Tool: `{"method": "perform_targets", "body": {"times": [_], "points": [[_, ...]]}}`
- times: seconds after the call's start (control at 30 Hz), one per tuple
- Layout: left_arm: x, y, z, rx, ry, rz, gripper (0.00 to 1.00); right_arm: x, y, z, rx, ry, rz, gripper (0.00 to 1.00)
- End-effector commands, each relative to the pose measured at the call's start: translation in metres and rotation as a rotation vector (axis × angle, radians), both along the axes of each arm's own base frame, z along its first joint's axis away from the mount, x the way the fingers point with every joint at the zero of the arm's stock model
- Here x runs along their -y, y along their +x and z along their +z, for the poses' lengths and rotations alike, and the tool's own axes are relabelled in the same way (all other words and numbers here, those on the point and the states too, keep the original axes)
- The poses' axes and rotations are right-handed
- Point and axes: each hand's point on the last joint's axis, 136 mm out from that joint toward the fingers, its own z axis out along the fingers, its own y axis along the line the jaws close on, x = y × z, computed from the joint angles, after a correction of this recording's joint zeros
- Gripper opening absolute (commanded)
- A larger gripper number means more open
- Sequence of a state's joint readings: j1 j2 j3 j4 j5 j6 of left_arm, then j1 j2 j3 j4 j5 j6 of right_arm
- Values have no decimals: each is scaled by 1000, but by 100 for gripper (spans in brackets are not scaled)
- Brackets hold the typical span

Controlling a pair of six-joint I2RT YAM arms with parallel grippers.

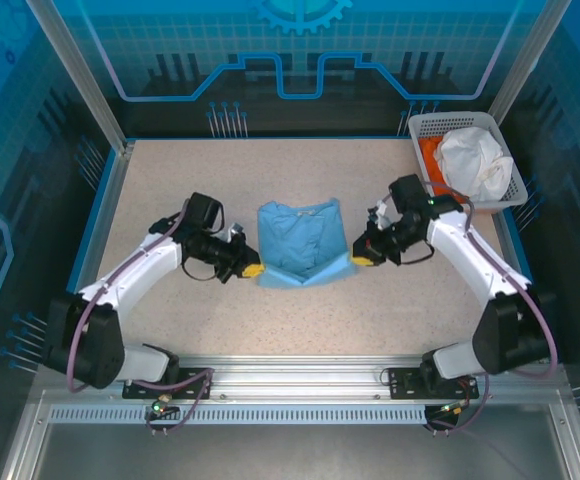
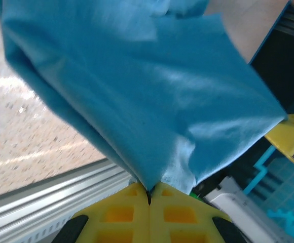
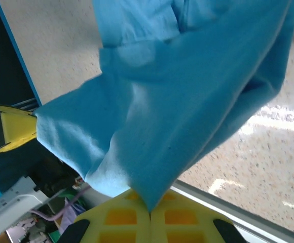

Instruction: Fold and stack the t-shirts

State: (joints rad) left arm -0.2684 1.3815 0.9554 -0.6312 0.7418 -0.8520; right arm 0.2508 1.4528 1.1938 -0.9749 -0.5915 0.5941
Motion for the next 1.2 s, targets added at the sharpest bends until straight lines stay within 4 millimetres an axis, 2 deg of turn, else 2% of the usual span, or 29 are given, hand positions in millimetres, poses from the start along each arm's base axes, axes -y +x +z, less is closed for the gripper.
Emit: {"method": "perform_targets", "body": {"times": [0.0,0.13,0.27,0.43,0.5,0.53,0.57,0.63,0.7,0.73,0.8,0.9,0.97,1.07,1.17], "points": [[-3,43,8,8,-59,105,0,-2,35,6,-14,19,-53,0],[-12,91,12,37,-71,158,0,-5,81,0,-51,0,-84,0],[-18,143,10,73,-63,177,0,-5,121,-18,-107,-21,-131,0],[-33,197,-17,51,-38,236,0,3,176,-50,-174,-13,-234,0],[-43,215,-34,31,-24,272,0,5,200,-66,-196,-14,-266,5],[-47,221,-43,14,-16,287,12,5,210,-73,-204,-9,-276,13],[-53,231,-51,7,-6,306,29,6,220,-88,-230,-13,-289,22],[-67,251,-62,11,13,351,40,14,235,-103,-267,-33,-338,26],[-79,277,-56,58,11,398,64,19,251,-112,-282,3,-403,40],[-83,286,-50,76,8,412,68,23,255,-111,-286,8,-428,48],[-87,303,-27,139,13,418,74,31,268,-97,-239,7,-446,50],[-85,307,7,234,50,384,77,41,269,-70,-159,-27,-436,49],[-70,298,21,278,64,323,74,34,258,-54,-108,-19,-397,45],[-35,270,22,292,87,203,60,10,229,-35,-32,-12,-312,41],[11,229,10,289,94,51,43,-17,195,-40,-21,15,-236,33]]}}
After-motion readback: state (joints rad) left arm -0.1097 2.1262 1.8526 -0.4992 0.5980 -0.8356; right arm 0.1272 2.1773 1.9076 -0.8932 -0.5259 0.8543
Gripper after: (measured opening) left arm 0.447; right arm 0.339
